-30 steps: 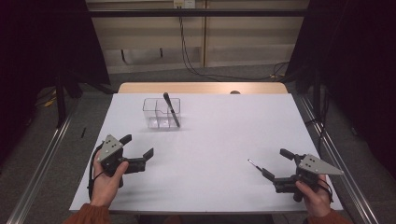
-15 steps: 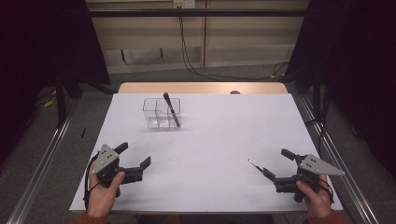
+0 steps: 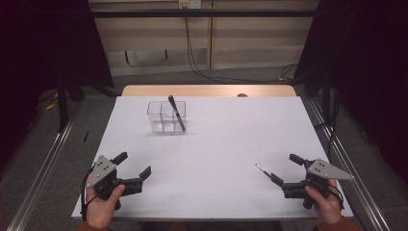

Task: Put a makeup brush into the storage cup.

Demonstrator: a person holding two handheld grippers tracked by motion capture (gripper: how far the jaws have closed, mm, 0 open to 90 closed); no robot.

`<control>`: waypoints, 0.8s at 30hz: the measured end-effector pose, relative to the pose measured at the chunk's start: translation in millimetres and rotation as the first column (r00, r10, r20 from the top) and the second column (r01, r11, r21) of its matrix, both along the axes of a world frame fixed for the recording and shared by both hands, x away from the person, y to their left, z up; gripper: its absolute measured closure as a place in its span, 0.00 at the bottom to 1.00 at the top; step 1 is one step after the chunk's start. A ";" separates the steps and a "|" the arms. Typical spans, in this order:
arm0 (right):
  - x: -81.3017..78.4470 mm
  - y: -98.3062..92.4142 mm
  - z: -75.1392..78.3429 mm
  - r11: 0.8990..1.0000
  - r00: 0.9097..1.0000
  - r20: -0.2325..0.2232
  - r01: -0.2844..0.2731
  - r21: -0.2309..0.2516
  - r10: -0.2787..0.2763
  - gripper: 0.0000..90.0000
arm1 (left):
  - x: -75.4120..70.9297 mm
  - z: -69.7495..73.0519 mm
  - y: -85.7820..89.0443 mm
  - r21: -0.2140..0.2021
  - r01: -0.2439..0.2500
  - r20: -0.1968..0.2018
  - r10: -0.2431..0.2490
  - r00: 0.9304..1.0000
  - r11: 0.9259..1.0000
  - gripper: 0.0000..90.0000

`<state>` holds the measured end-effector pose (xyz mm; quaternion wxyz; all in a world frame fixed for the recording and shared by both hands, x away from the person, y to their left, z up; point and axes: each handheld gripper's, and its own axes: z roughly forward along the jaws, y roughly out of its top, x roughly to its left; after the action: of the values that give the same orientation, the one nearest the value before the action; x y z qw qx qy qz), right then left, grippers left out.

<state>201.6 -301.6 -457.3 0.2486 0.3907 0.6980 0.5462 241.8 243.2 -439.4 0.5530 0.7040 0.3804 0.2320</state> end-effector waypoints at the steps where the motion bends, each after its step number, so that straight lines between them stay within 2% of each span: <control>1: -0.7 -0.6 0.3 1.000 1.000 -0.001 0.002 0.003 -0.002 0.00 | -0.4 0.4 -0.6 -0.004 0.002 -0.001 -0.002 1.000 1.000 0.02; 7: -1.8 -1.2 1.4 1.000 1.000 0.010 0.001 0.008 -0.001 0.00 | -0.9 2.4 1.4 -0.008 0.003 0.014 -0.003 1.000 1.000 0.02; 13: -0.2 0.3 1.7 1.000 1.000 0.010 0.006 0.006 -0.006 0.00 | 0.9 -0.2 0.8 -0.006 0.021 -0.005 -0.021 1.000 1.000 0.02; 21: -0.7 4.2 4.0 1.000 1.000 0.014 -0.003 0.024 0.002 0.00 | -0.1 0.8 2.1 -0.012 0.020 -0.004 -0.020 1.000 1.000 0.02; 23: 0.2 5.0 4.2 1.000 1.000 0.010 0.010 0.024 -0.010 0.00 | 0.4 1.6 1.5 -0.006 0.021 -0.002 -0.021 1.000 1.000 0.02; 24: 1.7 5.4 4.4 0.999 1.000 -0.007 0.027 0.031 -0.027 0.01 | 0.5 1.9 1.3 -0.002 0.024 0.001 -0.024 1.000 1.000 0.02</control>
<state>203.3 -296.2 -452.9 0.2475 0.4058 0.6848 0.5523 242.3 244.4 -437.5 0.5564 0.7080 0.3720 0.2254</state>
